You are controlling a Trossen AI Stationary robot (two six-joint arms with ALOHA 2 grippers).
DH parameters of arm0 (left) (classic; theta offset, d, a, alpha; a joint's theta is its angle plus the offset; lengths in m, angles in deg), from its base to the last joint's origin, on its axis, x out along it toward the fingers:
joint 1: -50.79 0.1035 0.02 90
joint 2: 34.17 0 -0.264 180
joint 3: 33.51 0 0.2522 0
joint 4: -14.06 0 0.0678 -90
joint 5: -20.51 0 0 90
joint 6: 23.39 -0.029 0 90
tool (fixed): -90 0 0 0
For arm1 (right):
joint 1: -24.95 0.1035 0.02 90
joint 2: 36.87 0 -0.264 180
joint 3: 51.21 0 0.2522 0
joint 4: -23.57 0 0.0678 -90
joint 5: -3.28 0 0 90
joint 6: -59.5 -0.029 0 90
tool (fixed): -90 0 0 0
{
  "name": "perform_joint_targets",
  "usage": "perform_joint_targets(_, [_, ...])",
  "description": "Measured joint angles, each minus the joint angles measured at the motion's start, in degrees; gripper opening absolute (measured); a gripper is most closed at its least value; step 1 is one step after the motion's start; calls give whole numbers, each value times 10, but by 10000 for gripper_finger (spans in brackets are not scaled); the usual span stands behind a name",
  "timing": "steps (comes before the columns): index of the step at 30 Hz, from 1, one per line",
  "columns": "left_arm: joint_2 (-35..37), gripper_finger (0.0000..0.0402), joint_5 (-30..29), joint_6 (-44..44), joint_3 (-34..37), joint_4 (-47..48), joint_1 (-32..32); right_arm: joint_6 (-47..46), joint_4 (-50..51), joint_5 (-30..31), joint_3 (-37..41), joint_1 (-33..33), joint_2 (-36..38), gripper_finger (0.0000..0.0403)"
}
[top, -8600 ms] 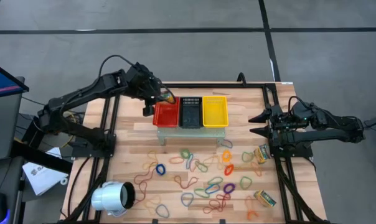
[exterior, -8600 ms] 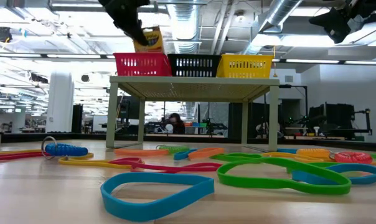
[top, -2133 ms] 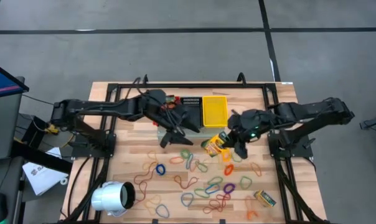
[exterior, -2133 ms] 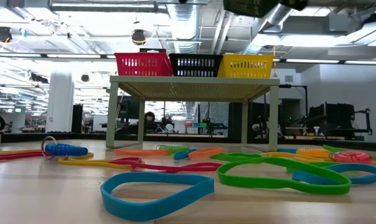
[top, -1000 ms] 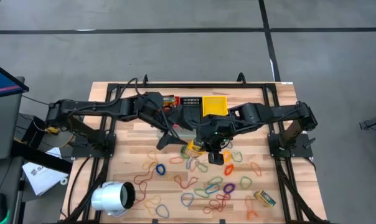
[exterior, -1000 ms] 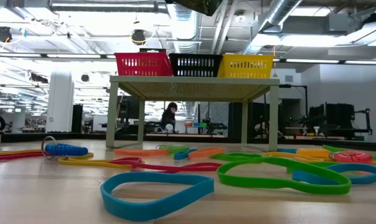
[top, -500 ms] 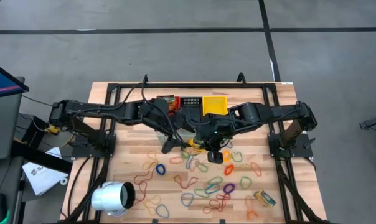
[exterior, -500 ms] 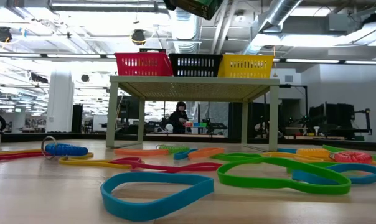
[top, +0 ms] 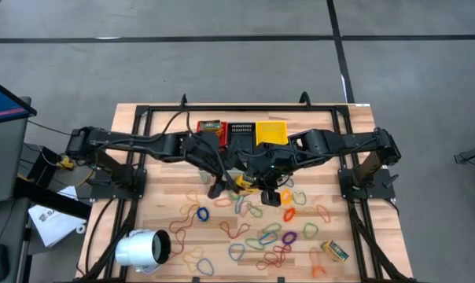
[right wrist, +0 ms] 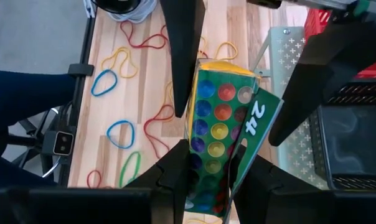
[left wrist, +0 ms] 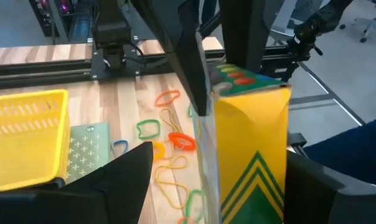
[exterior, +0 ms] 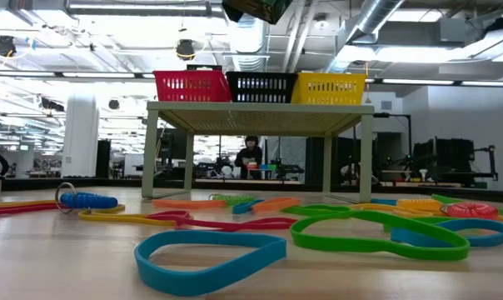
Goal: Pick & Place Office Desk Supplies
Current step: Put the crayon box into the red bin on the shelf
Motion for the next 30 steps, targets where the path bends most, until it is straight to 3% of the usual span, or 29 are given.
perform_joint_targets(18, [7, 218, 1, 0, 0, -25, -1, 0, -3, -1, 0, 0, 0, 93])
perform_joint_targets(30, [7, 135, 11, 1, 0, -18, -1, 0, -2, -1, 0, 0, 0, 93])
